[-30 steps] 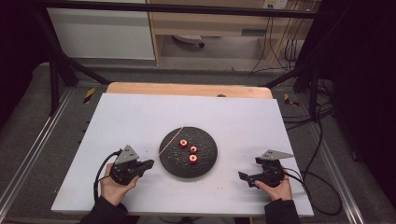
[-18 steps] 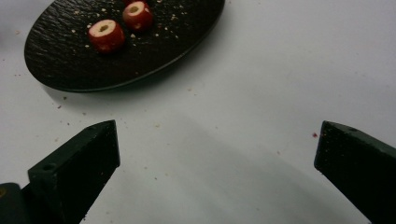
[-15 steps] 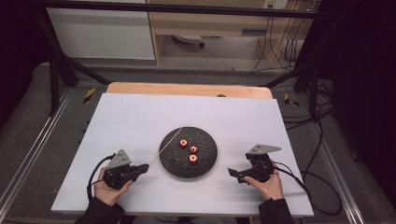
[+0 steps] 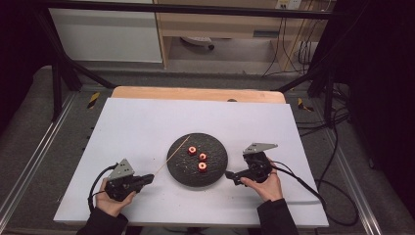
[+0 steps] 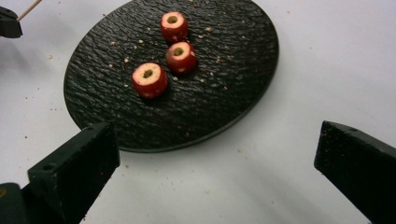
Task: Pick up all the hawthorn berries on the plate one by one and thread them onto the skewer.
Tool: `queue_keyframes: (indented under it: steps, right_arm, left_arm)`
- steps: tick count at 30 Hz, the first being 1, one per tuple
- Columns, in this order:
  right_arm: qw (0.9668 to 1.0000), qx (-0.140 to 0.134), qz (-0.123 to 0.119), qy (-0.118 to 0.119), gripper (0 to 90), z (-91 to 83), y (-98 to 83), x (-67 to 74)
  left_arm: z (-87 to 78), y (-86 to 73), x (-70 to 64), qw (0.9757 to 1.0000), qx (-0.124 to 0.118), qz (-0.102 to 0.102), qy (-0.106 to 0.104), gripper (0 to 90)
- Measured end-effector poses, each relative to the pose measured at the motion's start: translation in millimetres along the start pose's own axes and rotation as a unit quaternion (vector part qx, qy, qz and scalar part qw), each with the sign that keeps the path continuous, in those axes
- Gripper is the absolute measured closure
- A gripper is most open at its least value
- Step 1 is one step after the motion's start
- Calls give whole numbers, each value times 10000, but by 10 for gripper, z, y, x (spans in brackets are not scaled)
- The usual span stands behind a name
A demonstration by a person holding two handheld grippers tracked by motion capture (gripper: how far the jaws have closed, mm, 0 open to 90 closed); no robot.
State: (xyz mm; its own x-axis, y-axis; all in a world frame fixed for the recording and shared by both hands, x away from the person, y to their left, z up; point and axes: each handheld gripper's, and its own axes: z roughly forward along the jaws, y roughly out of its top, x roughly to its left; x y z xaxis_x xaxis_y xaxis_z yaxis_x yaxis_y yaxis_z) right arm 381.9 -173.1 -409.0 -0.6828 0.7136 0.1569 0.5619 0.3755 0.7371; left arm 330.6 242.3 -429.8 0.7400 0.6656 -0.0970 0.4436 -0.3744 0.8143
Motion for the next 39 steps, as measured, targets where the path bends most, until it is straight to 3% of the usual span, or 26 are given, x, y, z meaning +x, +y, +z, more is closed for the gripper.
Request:
queue_keyframes:
  steps: [10, 14, 19, 29, 39]
  right_arm:
    - [9995, 233, -177, 79, 14, 221, 306, 181]
    - [9986, 455, -266, 13, 31, 334, 412, 230]
    - [9962, 744, -427, 139, 68, 450, 525, 322]
    - [9887, 1348, -529, 377, 254, 656, 653, 408]
    - [9824, 1718, -500, 536, 434, 822, 709, 400]
  left_arm:
    - [6, -12, 10, 10000, 4, -30, -31, 886]
    - [9, -15, 17, 10000, 11, -30, 0, 887]
    - [10, -18, 21, 10000, 0, -46, -13, 886]
    - [22, -16, 11, 10000, 22, -14, -19, 886]
    - [29, -16, 12, 10000, 48, -5, -30, 886]
